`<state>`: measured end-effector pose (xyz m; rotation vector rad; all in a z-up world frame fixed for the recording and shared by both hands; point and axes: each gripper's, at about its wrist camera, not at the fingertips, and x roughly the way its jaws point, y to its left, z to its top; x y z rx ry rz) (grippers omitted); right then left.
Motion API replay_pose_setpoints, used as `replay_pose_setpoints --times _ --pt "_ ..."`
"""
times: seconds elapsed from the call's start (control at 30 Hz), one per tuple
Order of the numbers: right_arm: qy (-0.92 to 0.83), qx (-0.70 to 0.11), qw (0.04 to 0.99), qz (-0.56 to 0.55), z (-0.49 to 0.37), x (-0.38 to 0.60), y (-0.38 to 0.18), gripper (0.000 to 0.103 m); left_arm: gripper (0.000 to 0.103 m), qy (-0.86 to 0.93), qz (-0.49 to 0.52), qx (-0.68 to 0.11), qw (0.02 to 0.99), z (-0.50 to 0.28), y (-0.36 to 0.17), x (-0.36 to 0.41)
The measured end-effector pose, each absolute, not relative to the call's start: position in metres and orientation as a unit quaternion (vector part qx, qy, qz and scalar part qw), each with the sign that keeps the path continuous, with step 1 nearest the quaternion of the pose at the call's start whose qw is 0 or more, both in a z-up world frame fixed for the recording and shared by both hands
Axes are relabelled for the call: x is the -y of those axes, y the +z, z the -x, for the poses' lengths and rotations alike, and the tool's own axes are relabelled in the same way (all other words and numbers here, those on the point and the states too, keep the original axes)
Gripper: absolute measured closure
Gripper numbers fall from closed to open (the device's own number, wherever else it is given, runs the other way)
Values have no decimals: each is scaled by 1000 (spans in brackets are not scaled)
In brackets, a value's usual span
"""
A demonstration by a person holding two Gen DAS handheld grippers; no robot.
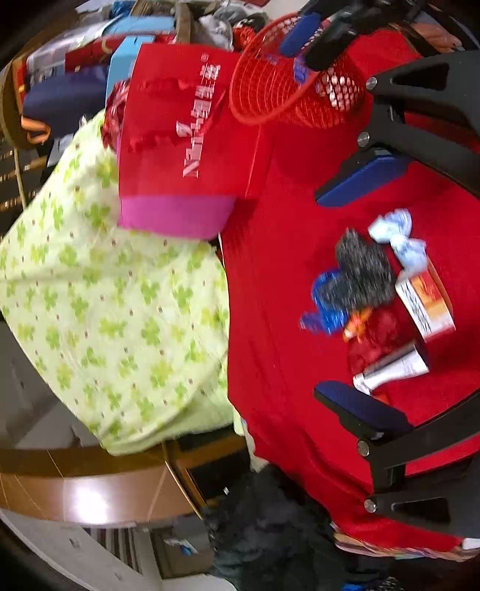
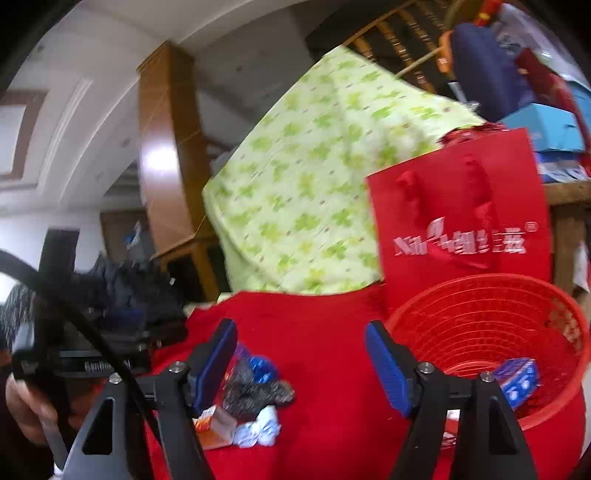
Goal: Collect trash
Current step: 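Move both open tools back over the trash pile, then grasp the light blue cloth with the right tool while the left tool grasps the red-white medicine box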
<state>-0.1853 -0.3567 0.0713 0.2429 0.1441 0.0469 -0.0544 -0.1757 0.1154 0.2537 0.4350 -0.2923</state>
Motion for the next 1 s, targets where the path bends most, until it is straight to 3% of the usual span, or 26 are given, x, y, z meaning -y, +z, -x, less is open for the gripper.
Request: replay_pose_setpoints --times 0.33,0.73,0.87,1.0 --pt "65 -175 978 -93 144 321 43 19 8 -128 -108 -235 957 43 99 137" --pt "77 -323 930 -159 76 323 -3 20 8 -129 -68 -351 925 14 20 79" --pt "97 -364 910 -172 45 316 -16 34 8 -146 -69 -369 916 10 4 81" --pt "97 -404 894 -170 16 308 -32 39 8 -172 -85 -371 909 6 -2 88"
